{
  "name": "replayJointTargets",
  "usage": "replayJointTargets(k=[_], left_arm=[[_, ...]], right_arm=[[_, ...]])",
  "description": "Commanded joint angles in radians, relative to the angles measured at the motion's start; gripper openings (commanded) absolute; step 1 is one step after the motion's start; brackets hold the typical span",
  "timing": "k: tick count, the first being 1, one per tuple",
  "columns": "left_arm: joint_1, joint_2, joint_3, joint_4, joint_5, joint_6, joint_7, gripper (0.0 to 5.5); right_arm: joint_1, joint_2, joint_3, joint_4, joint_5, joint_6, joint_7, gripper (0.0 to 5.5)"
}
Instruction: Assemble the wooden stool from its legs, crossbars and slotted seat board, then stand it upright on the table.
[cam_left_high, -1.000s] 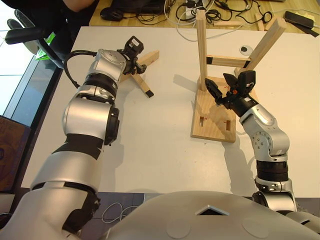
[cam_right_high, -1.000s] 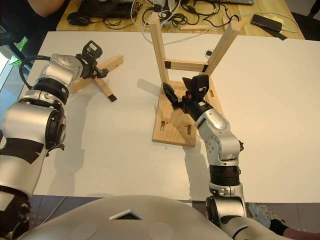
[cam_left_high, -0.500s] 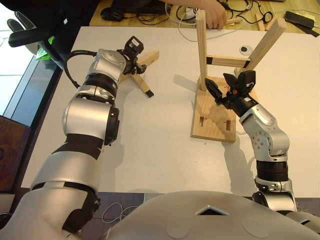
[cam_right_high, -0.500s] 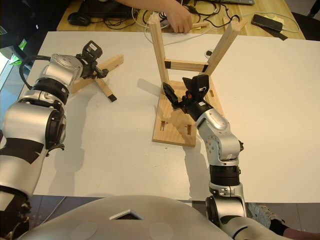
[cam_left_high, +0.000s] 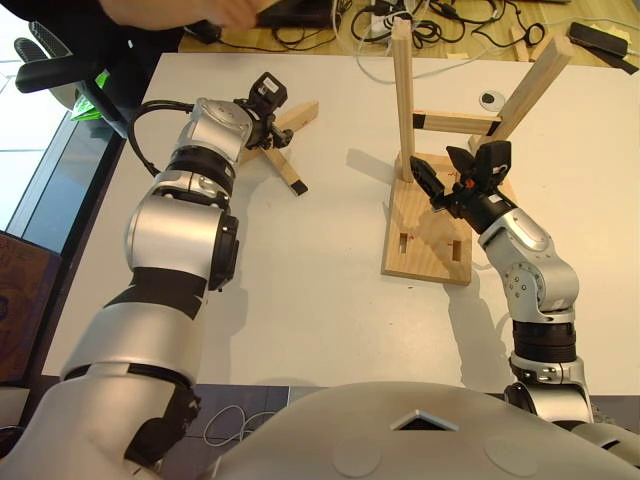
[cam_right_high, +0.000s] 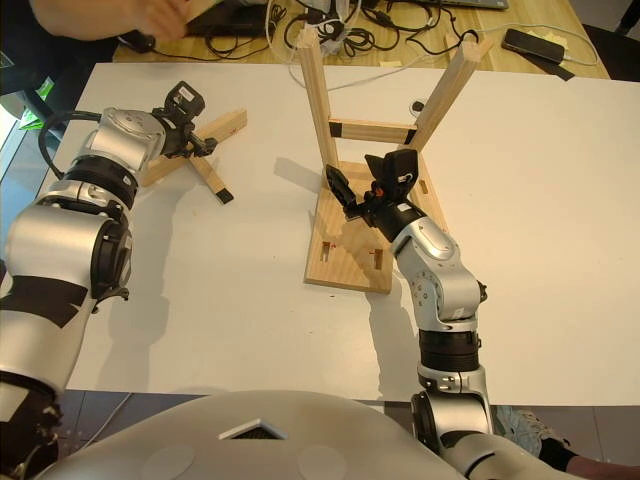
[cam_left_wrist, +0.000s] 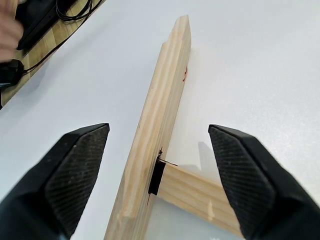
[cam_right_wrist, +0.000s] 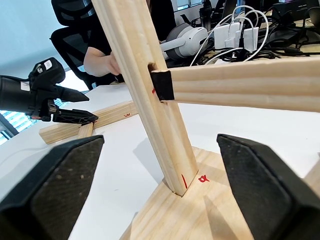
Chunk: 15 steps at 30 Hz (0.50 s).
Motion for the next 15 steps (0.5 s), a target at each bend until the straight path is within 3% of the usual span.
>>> replayJointTargets(k=[1, 15], left_arm=[[-0.006, 0.006, 0.000, -0.002, 0.010, 0.004, -0.006, 3.70], [-0.004, 0.005, -0.001, -0.002, 0.011, 0.004, -0.009, 3.70]], right_arm=[[-0.014, 0.005, -0.004, 0.008, -0.001, 0.000, -0.007, 4.18], [-0.016, 0.007, -0.007, 0.009, 0.001, 0.001, -0.008, 4.18]])
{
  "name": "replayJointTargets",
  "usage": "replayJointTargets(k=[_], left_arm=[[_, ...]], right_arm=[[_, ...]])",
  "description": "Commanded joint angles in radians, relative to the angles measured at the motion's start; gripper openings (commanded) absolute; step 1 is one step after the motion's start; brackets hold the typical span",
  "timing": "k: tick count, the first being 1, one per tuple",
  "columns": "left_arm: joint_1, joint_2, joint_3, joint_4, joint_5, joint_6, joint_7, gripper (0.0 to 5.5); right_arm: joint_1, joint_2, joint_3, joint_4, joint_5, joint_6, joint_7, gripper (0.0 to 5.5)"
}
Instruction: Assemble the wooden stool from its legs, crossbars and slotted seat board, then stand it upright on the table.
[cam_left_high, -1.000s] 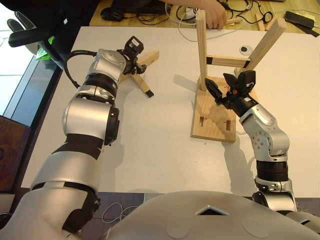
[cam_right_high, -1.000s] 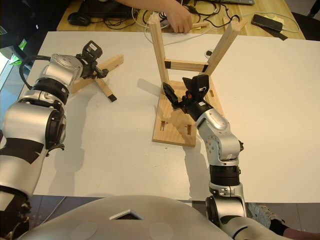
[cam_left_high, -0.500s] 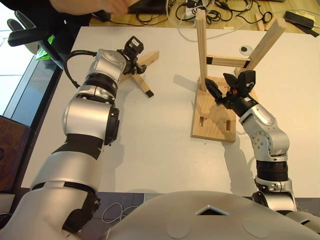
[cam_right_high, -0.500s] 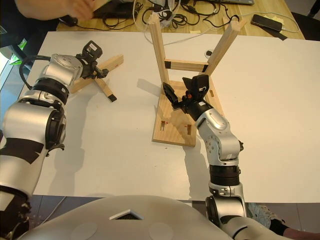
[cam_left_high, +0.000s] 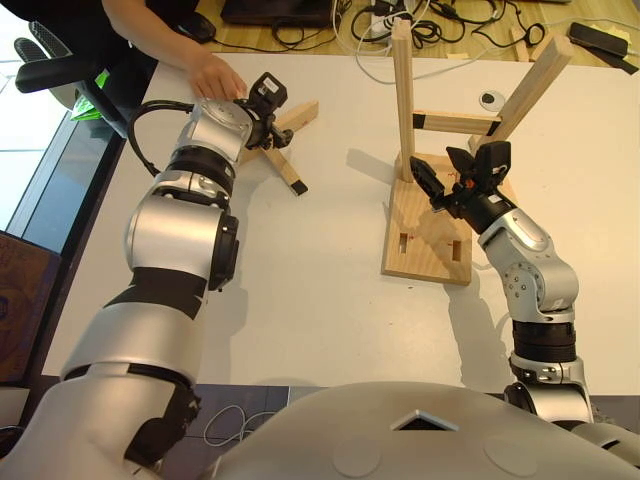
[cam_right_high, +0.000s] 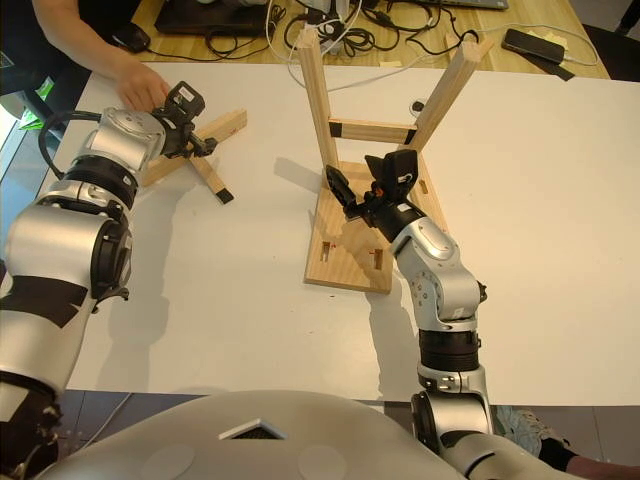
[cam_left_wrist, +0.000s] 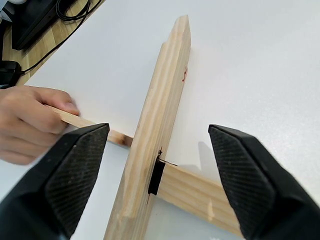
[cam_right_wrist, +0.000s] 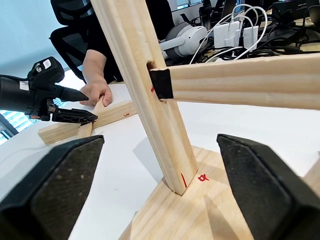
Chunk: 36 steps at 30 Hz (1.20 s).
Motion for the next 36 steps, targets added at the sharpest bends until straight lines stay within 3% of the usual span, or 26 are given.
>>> replayJointTargets(k=[1, 18, 36], left_arm=[[-0.002, 0.005, -0.001, -0.002, 0.011, 0.004, -0.009, 3.70], [-0.002, 0.023, 0.039, -0.011, -0.033, -0.032, -0.219, 3.70], [0.076, -0.012, -0.071, -0.012, 0.050, -0.060, -0.316, 3.70]], right_arm=[[-0.016, 0.007, -0.007, 0.005, 0.002, 0.001, -0.008, 4.18], [-0.017, 0.013, -0.009, 0.006, 0.000, 0.007, -0.014, 4.18], [-0.017, 0.016, -0.009, 0.006, -0.003, 0.008, -0.019, 4.18]])
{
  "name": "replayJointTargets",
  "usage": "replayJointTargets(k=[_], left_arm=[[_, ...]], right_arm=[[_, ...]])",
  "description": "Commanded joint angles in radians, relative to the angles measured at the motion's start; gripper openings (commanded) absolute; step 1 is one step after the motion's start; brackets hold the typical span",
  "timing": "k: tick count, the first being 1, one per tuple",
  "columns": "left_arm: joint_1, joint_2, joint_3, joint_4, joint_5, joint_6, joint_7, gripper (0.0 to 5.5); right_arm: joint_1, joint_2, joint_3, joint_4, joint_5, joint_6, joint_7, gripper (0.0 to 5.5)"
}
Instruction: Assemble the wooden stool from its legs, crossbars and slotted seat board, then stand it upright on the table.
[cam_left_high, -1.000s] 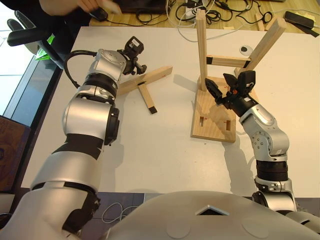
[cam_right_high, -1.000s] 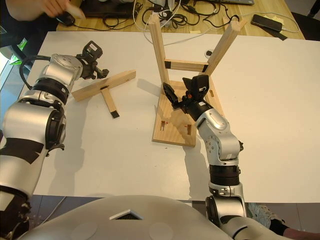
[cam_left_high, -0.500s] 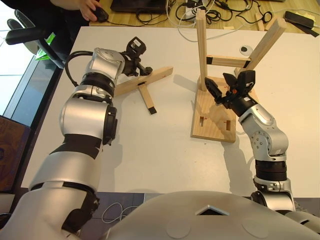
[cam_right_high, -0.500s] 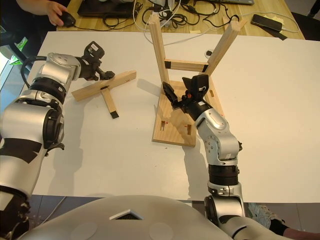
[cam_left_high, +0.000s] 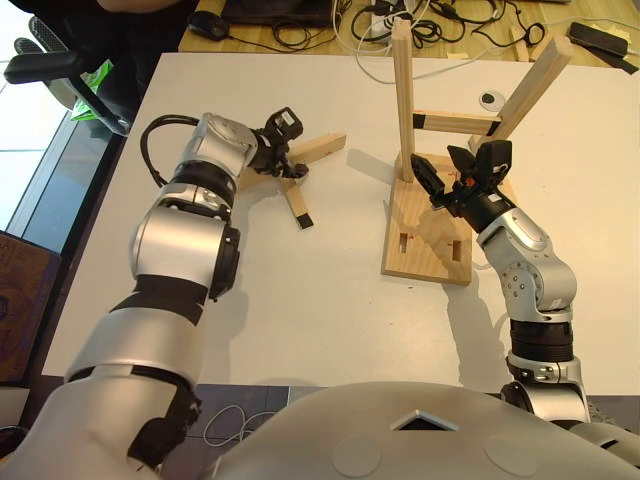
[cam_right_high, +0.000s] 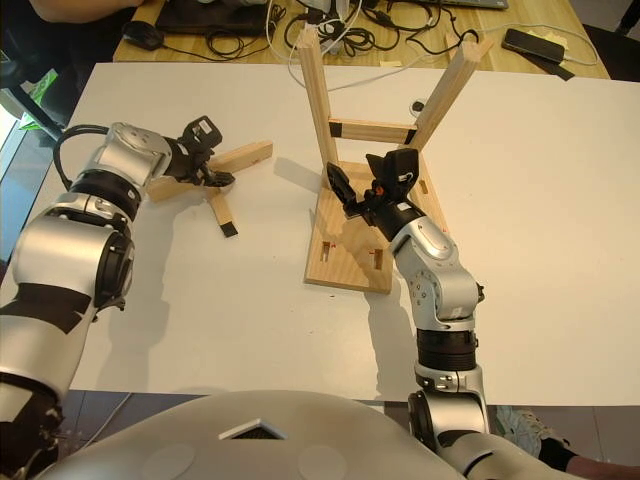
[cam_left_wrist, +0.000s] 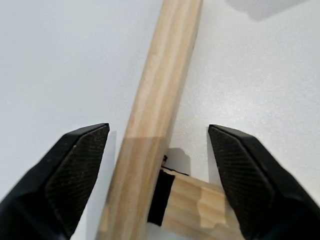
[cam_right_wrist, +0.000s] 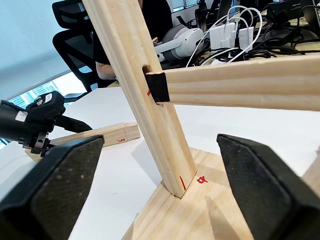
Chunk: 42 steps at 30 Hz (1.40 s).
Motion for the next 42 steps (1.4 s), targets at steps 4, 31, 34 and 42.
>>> replayJointTargets(k=[4, 31, 34, 42], left_arm=[[0.002, -0.021, -0.004, -0.004, -0.006, 0.015, -0.045, 3.20], [-0.026, -0.073, -0.150, -0.001, 0.108, -0.046, -0.061, 1.71], [-0.023, -0.064, -0.140, -0.001, 0.101, -0.042, -0.048, 1.71], [-0.078, 0.007, -0.032, -0.007, 0.018, -0.022, -0.047, 1.71]], right_arm=[[-0.021, -0.002, 0.000, 0.008, -0.003, 0.008, -0.004, 4.18], [-0.026, 0.011, 0.003, 0.016, 0.000, 0.009, -0.005, 4.18], [-0.024, 0.010, 0.001, 0.015, 0.000, 0.008, -0.005, 4.18], [-0.022, 0.009, 0.002, 0.015, 0.000, 0.009, -0.005, 4.18]])
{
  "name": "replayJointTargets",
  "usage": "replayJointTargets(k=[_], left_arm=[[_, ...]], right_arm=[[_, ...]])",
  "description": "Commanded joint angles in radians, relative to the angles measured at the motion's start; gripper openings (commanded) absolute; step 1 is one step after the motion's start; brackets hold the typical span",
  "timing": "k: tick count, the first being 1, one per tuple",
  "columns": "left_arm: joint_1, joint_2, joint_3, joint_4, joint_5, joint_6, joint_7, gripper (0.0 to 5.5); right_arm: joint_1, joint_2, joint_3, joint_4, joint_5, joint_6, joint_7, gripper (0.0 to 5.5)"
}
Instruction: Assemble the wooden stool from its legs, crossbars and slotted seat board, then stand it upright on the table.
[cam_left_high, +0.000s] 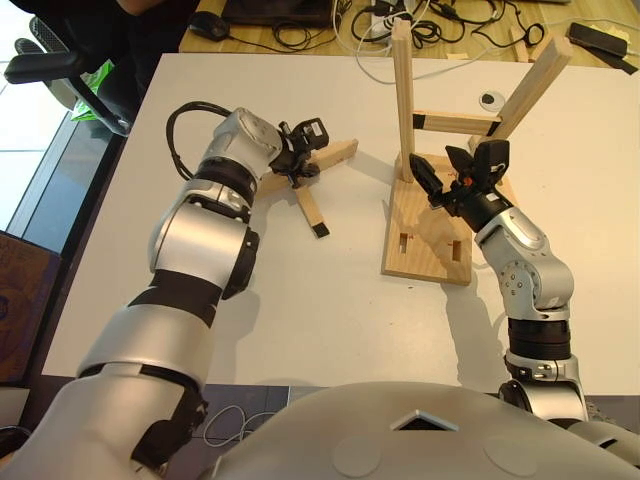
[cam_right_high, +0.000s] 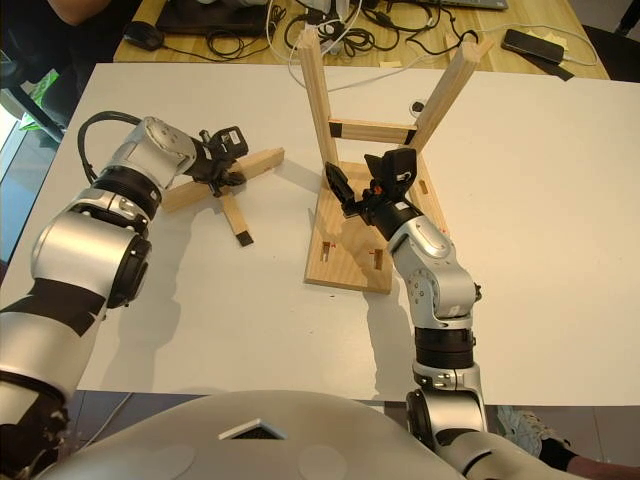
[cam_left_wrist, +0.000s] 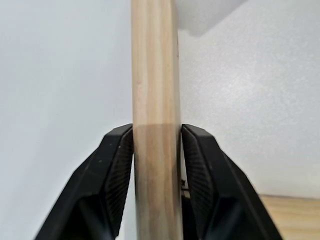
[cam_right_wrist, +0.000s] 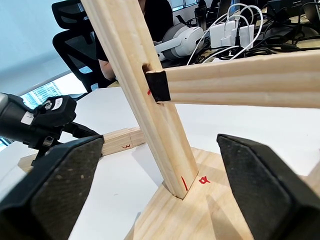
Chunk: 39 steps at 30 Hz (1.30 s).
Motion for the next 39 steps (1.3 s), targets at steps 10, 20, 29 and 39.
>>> replayJointTargets(k=[10, 20, 29, 39], left_arm=[[0.034, 0.175, 0.110, -0.028, -0.093, 0.012, 0.012, 1.87], [0.483, 0.175, 0.361, -0.933, -0.357, 0.409, 0.166, 3.26], [0.884, 0.074, 0.329, -1.643, -0.355, 0.885, 0.295, 4.10], [1.048, 0.074, 0.266, -1.838, -0.392, 1.101, 0.373, 4.10]], right_arm=[[0.000, 0.001, -0.004, -0.015, 0.005, 0.014, -0.009, 4.18], [0.043, 0.014, -0.022, -0.067, 0.029, 0.037, -0.039, 4.18], [0.067, 0.023, -0.028, -0.086, 0.046, 0.045, -0.059, 4.18], [0.065, 0.034, -0.033, -0.096, 0.051, 0.053, -0.076, 4.18]])
